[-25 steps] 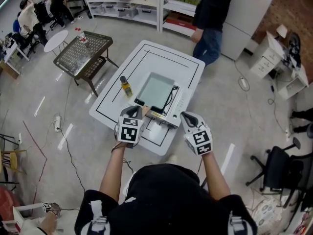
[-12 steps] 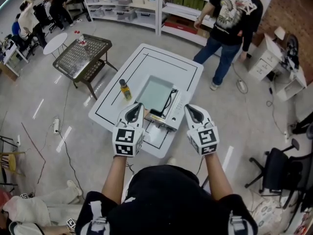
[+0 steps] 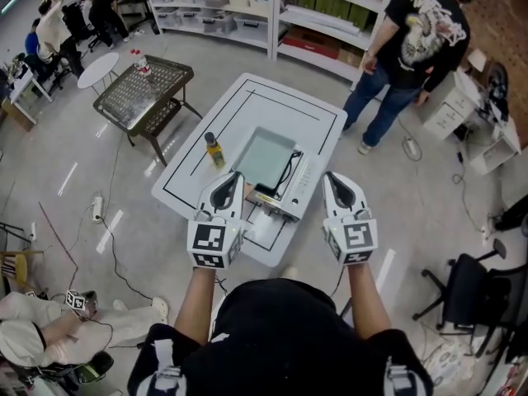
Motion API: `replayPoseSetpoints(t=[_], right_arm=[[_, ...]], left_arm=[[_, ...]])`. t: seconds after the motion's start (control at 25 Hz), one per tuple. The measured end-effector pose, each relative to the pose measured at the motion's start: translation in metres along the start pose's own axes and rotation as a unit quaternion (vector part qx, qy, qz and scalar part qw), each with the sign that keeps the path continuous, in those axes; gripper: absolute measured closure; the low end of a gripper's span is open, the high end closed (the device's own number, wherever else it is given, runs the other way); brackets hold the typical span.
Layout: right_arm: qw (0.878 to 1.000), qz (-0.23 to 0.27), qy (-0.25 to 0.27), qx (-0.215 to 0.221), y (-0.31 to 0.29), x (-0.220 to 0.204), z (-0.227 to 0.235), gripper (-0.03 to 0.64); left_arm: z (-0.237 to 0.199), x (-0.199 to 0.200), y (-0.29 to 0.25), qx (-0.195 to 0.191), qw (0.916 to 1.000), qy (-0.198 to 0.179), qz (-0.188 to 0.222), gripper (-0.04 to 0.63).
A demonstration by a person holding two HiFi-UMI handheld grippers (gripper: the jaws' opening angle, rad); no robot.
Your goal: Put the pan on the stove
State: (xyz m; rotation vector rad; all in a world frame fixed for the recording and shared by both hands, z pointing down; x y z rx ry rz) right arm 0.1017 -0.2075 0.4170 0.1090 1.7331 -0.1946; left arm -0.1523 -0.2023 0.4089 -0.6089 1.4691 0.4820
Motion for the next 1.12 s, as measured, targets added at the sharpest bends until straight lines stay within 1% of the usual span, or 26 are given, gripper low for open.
replayPoseSetpoints(t=[0.32,0.76,1.12], right_arm=[[1.0,-0.004,0.001,0.008,-0.002,-0.008,-0.002,0.581],[1.0,-0.014,0.007,0.015,-0.007,-0.009,-0.005,0.581],[1.0,-0.01,0.007,0.02,-0.008,-0.012,-0.005,0.581]], left_arm=[[0.002,-0.006,-0.003,0.006,1.0,-0.006,-0.003,0.571],[0.001,-0.01,-0.006,0.011,0.9999,-0.004,-0.009,0.571],[0.0,-0.011,-0.008,0.01,0.9999,-0.009,-0.008,0.571]])
Point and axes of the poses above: the fingertips, and each gripper's own axes: y backward along the fingers, z to its right, x out of its top, the point moved 7 cm from there along y, backward along the fingers, and after that the axes turned 15 degrees about -x, right-handed, at the moved point
